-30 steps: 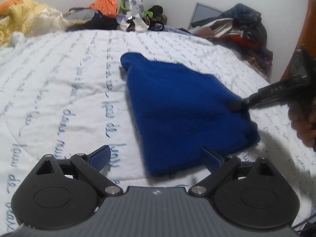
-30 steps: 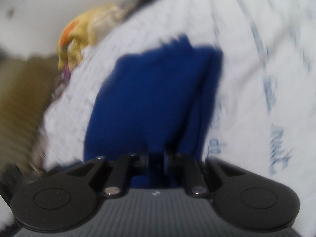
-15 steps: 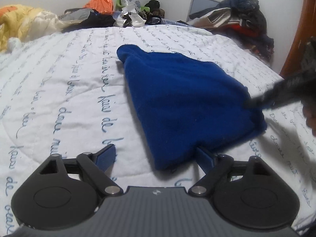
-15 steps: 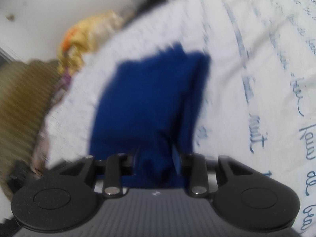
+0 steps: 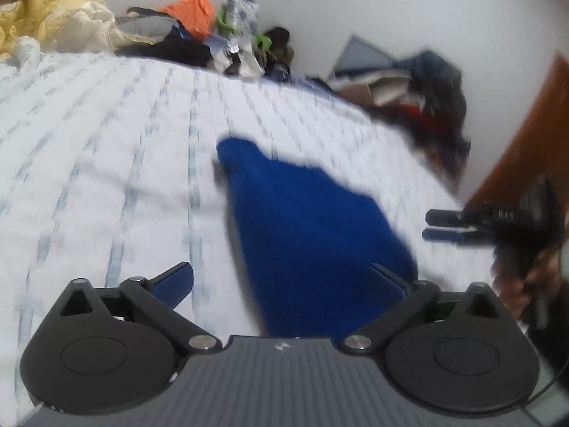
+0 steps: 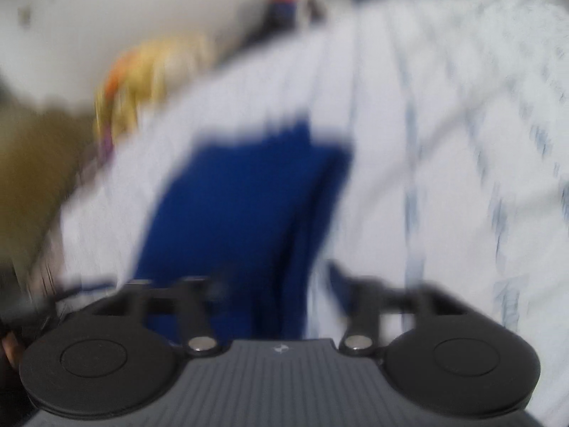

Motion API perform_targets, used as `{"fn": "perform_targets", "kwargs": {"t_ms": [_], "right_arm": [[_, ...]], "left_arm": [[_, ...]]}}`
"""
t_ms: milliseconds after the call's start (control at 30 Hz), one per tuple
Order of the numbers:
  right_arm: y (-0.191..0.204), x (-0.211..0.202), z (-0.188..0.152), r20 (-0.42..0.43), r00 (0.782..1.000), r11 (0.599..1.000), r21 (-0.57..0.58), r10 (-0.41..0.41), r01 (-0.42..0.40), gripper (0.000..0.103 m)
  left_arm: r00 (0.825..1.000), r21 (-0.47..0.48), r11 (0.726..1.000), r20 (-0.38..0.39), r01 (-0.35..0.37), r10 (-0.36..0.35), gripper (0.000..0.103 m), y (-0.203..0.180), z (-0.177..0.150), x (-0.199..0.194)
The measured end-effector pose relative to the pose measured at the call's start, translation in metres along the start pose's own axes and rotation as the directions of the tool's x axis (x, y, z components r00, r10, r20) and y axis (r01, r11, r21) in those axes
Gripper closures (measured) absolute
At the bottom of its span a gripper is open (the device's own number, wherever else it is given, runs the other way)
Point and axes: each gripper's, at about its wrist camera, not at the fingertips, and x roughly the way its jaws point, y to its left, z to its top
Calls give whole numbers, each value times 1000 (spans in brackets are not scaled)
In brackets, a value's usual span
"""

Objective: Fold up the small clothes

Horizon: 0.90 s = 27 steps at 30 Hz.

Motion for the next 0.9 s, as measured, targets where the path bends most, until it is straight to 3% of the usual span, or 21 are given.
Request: {"fn": "perform_targets", "kwargs": {"t_ms": [67, 133, 200, 233, 267, 300, 333, 367, 400, 433, 467, 500, 533, 567, 633, 667, 733, 767, 833, 867, 900], "right_arm": [[-8, 13, 25, 53, 998, 999, 32, 19, -20, 23], [-18, 48, 48, -1, 1000, 997, 79, -27, 27, 23], [-26, 83, 61, -58, 996, 993, 88, -72, 77, 32], [-26, 93, 63, -33, 997, 995, 72, -72, 74, 49], [-27, 99, 64, -33, 998, 996, 65, -62, 64, 92], [-27, 110, 67, -68, 996, 996, 69, -57, 62, 92], [-20, 112, 67, -42, 996, 996, 22, -82, 83, 92], [-5, 106, 65, 12, 994, 990, -86, -109, 110, 92], [15, 98, 58, 92, 985, 960, -230, -144, 162, 92], [35, 93, 45, 177, 968, 892, -385, -180, 236, 92], [45, 96, 31, 230, 949, 809, -502, -215, 305, 92], [45, 106, 22, 221, 942, 754, -564, -254, 336, 91], [37, 116, 17, 178, 943, 751, -571, -282, 333, 87], [31, 110, 16, 222, 943, 782, -530, -247, 329, 80], [22, 94, 33, 155, 956, 864, -410, -250, 293, 79], [19, 81, 40, 162, 960, 904, -330, -228, 271, 79], [19, 53, 45, 253, 955, 954, -212, -156, 212, 78], [24, 47, 45, 270, 956, 969, -183, -112, 165, 78], [37, 63, 47, 179, 982, 974, -202, -65, 101, 79], [42, 81, 45, 115, 989, 966, -234, -87, 113, 79], [40, 105, 43, 46, 988, 954, -257, -149, 156, 80]], "left_arm": [[1000, -30, 999, 3, -22, 23, 7, 6, 24, 30], [998, -42, 998, -28, -49, 48, 11, 10, 47, 69], [993, -36, 994, -72, -101, 99, 18, 12, 64, 109], [989, -29, 993, -97, -114, 110, 40, 12, 70, 127], [988, -2, 994, -104, -114, 113, 78, 9, 73, 141], [986, 63, 989, -91, -137, 143, 89, 1, 74, 149], [981, 169, 967, -4, -192, 195, 89, -15, 73, 148], [972, 289, 928, 87, -235, 219, 89, -32, 67, 145], [961, 390, 879, 154, -275, 232, 89, -45, 58, 144], [950, 467, 827, 171, -312, 261, 88, -53, 48, 150], [944, 501, 801, 140, -327, 297, 86, -53, 41, 160], [939, 494, 801, 125, -338, 320, 83, -48, 37, 165], [936, 473, 808, 147, -352, 321, 76, -45, 35, 158], [936, 452, 821, 139, -350, 323, 74, -43, 36, 148], [942, 382, 861, 158, -335, 296, 74, -44, 38, 119], [950, 354, 884, 185, -304, 252, 70, -48, 37, 103], [970, 345, 914, 183, -215, 159, 43, -61, 36, 88], [980, 347, 922, 153, -171, 124, 37, -67, 36, 92], [993, 342, 932, 53, -121, 110, 31, -72, 35, 115], [988, 314, 941, -38, -127, 147, 31, -67, 34, 136], [987, 310, 938, -5, -154, 163, 26, -62, 28, 143]]}}
